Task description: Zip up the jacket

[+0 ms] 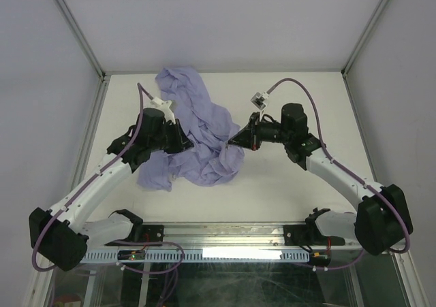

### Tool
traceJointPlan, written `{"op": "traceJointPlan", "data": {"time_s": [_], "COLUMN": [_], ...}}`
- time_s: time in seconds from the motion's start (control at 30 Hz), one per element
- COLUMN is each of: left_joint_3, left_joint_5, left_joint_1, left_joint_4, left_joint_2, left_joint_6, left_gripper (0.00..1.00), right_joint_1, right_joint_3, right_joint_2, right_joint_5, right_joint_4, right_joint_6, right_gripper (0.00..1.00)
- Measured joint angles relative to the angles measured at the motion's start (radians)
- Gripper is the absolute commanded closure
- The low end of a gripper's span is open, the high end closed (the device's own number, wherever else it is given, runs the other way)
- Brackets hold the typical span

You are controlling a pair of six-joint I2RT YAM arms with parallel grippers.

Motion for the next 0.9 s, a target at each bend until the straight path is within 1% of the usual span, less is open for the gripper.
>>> {"op": "traceJointPlan", "data": {"time_s": [0.17,0.3,0.37,0.53,0.6,0.7,0.9], "left_joint_3": [-0.058,-0.100,-0.118,-0.126,-0.126,-0.126,-0.116], "left_joint_5": [0.077,0.119,0.133,0.145,0.136,0.082,-0.090], "left_joint_1": [-0.001,-0.012,-0.021,-0.040,-0.050,-0.094,-0.234], "left_joint_4": [0.206,0.330,0.368,0.380,0.380,0.377,0.344], "left_joint_2": [-0.084,-0.124,-0.129,-0.129,-0.129,-0.131,-0.136], "left_joint_6": [0.027,0.067,0.087,0.131,0.137,0.142,0.142], "left_gripper": [1.00,1.00,1.00,1.00,1.00,1.00,1.00], "right_joint_1": [0.010,0.050,0.068,0.098,0.109,0.135,0.182], "right_joint_3": [0.000,0.000,-0.001,-0.002,-0.002,-0.003,-0.035], "right_joint_2": [0.024,0.044,0.050,0.055,0.055,0.057,0.057], "right_joint_5": [-0.035,-0.040,-0.041,-0.030,-0.007,0.029,0.118], "right_joint_4": [0.107,0.161,0.186,0.227,0.233,0.237,0.243], "right_joint_6": [0.087,0.131,0.147,0.165,0.167,0.167,0.166], "right_gripper": [1.00,1.00,1.00,1.00,1.00,1.00,1.00]}}
